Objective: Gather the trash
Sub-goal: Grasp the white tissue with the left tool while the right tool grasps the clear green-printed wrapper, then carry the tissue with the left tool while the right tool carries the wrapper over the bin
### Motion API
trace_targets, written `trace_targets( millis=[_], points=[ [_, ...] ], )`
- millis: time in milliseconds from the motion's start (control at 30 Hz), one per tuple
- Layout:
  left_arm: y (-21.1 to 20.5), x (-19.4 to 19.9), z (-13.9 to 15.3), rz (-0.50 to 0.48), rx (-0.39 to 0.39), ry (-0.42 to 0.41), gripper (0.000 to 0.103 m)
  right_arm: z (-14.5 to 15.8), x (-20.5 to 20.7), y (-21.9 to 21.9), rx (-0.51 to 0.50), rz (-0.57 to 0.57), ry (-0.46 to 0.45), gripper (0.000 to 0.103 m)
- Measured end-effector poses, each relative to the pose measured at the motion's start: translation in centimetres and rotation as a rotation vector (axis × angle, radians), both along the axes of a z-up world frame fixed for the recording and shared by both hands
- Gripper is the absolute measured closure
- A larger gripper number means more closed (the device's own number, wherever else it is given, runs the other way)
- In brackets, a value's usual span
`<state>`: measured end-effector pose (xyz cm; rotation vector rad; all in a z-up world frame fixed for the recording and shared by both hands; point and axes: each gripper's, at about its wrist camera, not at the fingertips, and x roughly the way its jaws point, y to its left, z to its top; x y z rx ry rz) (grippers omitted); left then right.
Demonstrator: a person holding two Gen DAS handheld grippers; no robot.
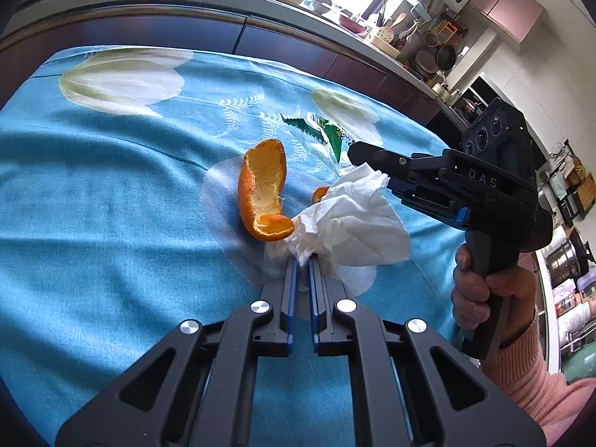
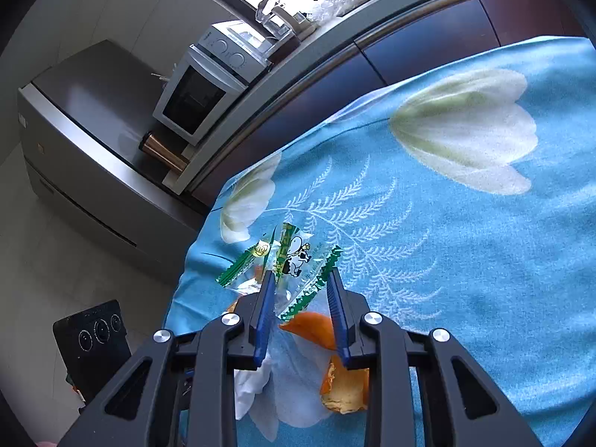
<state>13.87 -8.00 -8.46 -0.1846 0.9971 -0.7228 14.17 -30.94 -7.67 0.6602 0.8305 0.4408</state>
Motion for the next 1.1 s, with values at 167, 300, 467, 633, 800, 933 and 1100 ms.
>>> trace_targets(
  millis=[167,300,467,633,800,933,1100],
  points=[
    [1.7,-1.8,1.3,-0.013,-0.043,-0.034,0.097,1.7,-1.4,0.6,-0.022,0.009,-0.055,0.077],
    [4.0,-2.9,2.2,0.004,-0.063,-0.06,0.097,2.9,-2.6,1.5,-0.048,0.026,-0.095,0.077],
    [7.8,-3.9,2.9,0.065,-0.077,-0.082,0.097,3.9,-3.4,3.9,-0.083,0.069,-0.13,0.077],
    [11.8,-5.0,3.3,0.136,-0.085,-0.092,0.097,4.6,-4.0,6.8,-0.115,0.124,-0.161,0.077],
    [15.0,-6.0,3.7,0.202,-0.07,-0.109,0.097,4.8,-4.4,9.6,-0.128,0.176,-0.181,0.077],
    [17.0,-6.9,4.1,0.248,-0.061,-0.126,0.097,4.5,-4.6,11.9,-0.14,0.22,-0.179,0.077],
    [19.2,-8.0,4.5,0.291,-0.053,-0.147,0.097,4.4,-4.7,14.6,-0.147,0.27,-0.177,0.077]
  ],
)
